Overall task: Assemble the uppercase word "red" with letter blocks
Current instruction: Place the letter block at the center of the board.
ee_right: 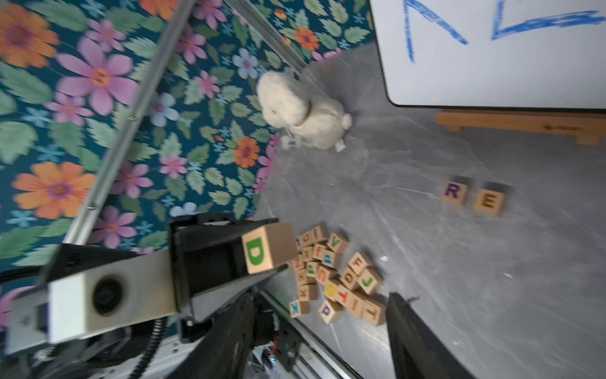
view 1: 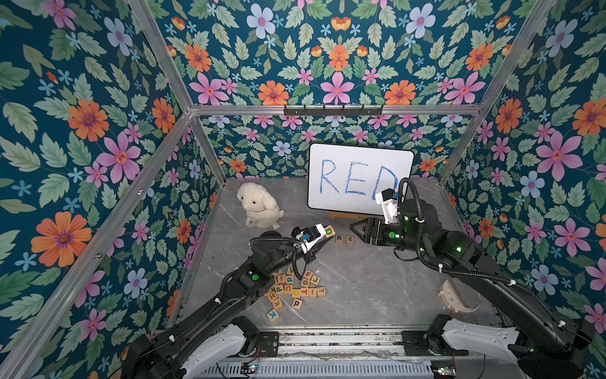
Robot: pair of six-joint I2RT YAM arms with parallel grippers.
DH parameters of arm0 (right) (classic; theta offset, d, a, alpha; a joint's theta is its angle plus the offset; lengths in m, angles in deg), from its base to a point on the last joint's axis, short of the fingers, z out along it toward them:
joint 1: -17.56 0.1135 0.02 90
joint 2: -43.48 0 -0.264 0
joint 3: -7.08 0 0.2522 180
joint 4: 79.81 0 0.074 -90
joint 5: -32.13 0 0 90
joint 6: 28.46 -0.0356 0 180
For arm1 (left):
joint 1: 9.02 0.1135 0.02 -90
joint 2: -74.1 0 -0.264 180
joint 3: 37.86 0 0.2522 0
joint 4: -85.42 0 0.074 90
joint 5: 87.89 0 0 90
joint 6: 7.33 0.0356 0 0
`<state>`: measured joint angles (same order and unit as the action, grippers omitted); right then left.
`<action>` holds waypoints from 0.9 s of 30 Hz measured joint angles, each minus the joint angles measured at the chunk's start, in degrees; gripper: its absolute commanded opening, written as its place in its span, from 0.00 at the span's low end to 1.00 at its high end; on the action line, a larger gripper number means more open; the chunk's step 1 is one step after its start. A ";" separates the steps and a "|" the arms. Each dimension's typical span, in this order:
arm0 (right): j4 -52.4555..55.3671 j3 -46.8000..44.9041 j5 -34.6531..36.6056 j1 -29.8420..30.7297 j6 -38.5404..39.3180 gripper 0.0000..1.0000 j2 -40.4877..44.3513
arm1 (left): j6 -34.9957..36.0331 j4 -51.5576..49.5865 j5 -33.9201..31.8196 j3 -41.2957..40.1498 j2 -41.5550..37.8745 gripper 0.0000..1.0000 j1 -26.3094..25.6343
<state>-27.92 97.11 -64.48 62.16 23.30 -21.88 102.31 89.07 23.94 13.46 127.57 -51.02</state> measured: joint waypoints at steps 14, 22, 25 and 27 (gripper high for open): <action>3.76 7.63 3.56 6.54 4.33 0.49 -9.75 | 0.15 -1.64 0.83 0.81 2.08 0.00 -0.44; 2.23 10.84 2.89 6.82 4.33 0.48 -13.60 | 0.13 -1.33 1.75 0.94 3.56 0.00 -0.57; 2.25 11.21 2.29 6.97 4.35 0.48 -14.53 | 0.07 -1.05 2.08 0.96 3.91 0.00 -0.59; 2.25 11.43 2.27 7.17 4.35 0.47 -15.08 | -0.11 -0.66 2.14 0.96 4.00 0.00 -0.59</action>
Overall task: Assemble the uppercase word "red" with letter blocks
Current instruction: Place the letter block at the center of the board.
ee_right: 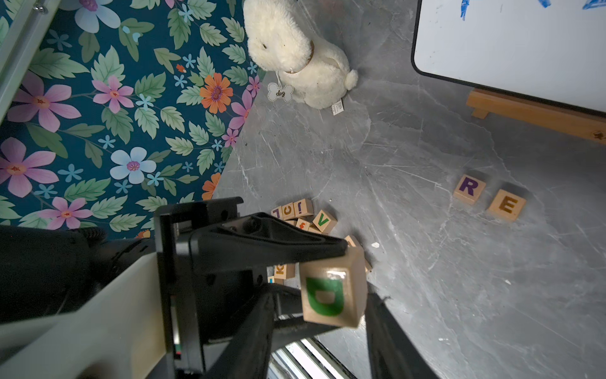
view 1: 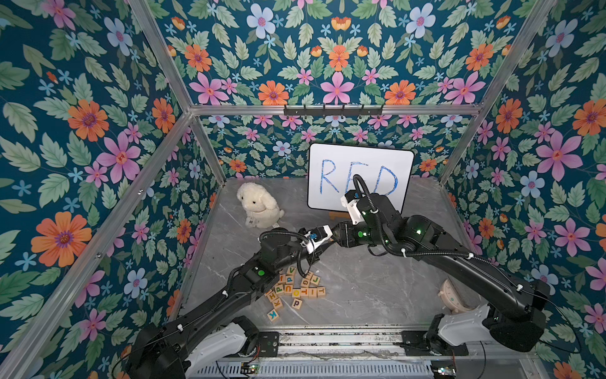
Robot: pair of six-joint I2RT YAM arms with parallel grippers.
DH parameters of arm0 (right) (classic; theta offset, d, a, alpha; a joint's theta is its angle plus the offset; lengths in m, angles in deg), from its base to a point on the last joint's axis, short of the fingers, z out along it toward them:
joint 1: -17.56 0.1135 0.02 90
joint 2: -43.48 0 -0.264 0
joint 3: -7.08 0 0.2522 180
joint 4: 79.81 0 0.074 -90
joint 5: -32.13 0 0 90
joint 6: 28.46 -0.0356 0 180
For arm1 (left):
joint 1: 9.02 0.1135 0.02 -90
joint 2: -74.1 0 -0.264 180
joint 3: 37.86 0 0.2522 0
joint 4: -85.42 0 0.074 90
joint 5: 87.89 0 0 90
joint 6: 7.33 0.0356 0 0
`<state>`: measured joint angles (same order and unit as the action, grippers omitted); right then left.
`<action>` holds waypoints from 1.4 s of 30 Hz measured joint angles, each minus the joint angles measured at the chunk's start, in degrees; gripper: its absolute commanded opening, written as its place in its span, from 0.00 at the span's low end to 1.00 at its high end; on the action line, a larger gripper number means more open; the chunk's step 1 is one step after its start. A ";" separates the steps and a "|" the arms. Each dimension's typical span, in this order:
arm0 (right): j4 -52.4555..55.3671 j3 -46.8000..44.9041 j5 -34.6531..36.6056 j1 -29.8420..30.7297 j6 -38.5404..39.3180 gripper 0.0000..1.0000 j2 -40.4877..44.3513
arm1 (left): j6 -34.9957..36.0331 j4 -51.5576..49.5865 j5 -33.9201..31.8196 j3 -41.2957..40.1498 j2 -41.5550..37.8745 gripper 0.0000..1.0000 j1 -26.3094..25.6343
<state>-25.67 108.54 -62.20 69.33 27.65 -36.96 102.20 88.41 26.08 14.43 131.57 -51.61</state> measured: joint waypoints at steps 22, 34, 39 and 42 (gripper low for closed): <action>4.76 3.54 1.14 0.20 3.21 0.23 -5.09 | -1.25 -0.61 1.42 0.22 0.35 0.00 -0.09; 5.97 4.02 1.97 -0.26 4.26 0.16 -4.59 | -3.26 2.54 0.07 -2.45 -3.15 0.86 -0.09; 4.44 -1.90 1.88 -4.72 5.99 0.10 0.74 | -6.12 3.19 0.04 -5.62 -7.30 0.92 -0.09; 0.83 -9.07 2.32 -7.41 10.29 0.06 6.21 | -7.69 3.41 -0.15 -8.46 -10.16 0.92 -0.09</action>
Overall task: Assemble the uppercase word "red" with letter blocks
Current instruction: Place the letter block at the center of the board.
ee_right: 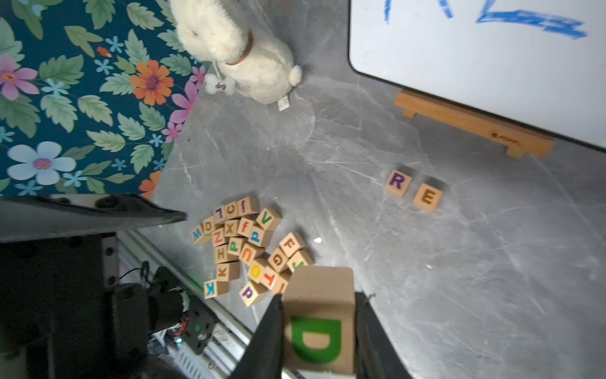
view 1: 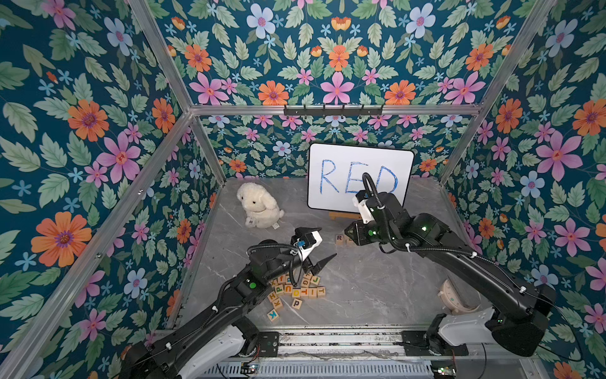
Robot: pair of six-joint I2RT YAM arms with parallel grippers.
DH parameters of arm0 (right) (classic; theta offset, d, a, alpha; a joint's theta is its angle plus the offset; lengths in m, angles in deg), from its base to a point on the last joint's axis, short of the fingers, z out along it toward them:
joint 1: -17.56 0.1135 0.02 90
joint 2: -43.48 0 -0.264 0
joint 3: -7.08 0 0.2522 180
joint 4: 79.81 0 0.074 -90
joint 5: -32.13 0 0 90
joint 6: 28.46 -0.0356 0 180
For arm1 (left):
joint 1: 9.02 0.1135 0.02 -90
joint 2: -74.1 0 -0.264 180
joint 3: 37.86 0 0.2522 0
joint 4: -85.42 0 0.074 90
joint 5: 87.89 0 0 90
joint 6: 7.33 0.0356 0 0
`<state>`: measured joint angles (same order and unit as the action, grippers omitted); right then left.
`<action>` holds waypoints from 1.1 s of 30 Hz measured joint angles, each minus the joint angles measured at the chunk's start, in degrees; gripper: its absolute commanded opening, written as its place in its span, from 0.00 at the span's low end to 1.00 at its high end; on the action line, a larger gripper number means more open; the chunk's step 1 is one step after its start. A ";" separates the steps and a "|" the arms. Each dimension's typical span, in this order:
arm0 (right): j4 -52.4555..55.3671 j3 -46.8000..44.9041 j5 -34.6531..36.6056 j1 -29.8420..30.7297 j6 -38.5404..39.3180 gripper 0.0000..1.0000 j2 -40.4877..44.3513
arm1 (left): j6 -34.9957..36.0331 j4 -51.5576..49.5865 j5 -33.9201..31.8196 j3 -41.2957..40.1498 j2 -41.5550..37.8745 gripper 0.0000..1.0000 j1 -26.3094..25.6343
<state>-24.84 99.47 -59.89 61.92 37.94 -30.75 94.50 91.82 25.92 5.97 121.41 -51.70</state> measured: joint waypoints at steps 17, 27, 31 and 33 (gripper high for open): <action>-5.16 -17.92 -15.78 -13.03 60.65 0.00 7.34 | -2.62 -3.17 -2.95 -4.48 -3.37 0.95 -0.02; -2.27 -15.08 -15.82 -19.61 77.66 0.00 -9.46 | -4.66 -3.76 -4.66 -4.57 -2.82 0.94 -0.02; -2.97 -14.38 -16.35 -20.41 81.26 0.00 -15.43 | -7.17 -5.38 -6.43 -4.74 -5.07 0.96 0.00; -3.58 -13.29 -16.28 -21.11 82.44 0.00 -18.03 | -7.80 -6.45 -7.50 -5.07 -6.43 0.97 0.00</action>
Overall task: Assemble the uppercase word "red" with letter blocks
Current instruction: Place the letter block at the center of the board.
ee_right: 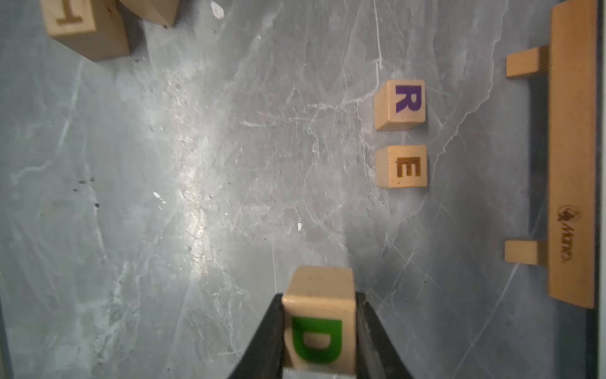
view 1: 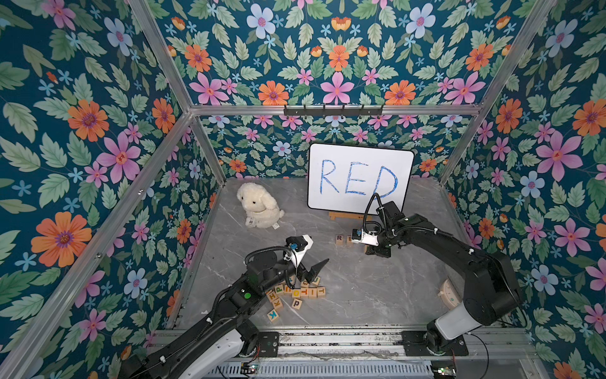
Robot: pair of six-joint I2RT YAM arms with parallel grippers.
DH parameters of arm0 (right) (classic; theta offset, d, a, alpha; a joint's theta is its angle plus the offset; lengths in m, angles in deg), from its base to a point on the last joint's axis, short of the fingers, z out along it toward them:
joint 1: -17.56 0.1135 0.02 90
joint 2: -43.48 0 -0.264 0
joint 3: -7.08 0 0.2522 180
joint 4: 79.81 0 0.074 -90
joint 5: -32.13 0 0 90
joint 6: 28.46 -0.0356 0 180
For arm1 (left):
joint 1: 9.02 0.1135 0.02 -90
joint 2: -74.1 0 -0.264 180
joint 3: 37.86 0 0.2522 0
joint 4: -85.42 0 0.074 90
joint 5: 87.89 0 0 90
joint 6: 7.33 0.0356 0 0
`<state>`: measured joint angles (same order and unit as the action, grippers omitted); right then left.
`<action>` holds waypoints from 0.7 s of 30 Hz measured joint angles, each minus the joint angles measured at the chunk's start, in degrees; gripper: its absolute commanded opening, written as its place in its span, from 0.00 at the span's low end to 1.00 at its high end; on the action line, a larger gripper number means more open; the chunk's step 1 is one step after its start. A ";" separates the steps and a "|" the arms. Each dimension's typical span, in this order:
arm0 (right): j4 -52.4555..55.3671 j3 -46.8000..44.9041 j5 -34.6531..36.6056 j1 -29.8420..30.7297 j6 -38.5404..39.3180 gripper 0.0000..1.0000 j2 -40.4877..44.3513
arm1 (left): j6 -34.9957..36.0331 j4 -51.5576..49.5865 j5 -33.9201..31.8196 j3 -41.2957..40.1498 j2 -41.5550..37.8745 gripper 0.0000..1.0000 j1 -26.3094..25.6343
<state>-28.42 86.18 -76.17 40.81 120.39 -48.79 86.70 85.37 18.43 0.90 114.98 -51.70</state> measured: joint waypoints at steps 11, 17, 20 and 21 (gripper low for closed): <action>-4.35 6.60 0.33 -1.99 4.37 0.00 -11.56 | -2.10 -5.84 -3.34 0.81 -0.39 0.97 0.00; -4.44 9.79 -0.26 -2.36 4.48 0.01 -15.69 | -2.08 -7.48 -3.98 2.91 2.45 0.98 0.00; -4.39 10.19 -0.79 -2.62 4.46 0.02 -16.61 | -2.05 -7.69 -4.00 3.63 3.61 0.97 0.00; -4.42 10.27 -0.92 -2.78 4.46 0.02 -16.79 | -2.05 -7.67 -4.00 3.74 3.87 0.97 0.00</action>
<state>-32.84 96.45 -77.09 38.03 124.85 -65.57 84.65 77.70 14.43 4.63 118.85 -51.70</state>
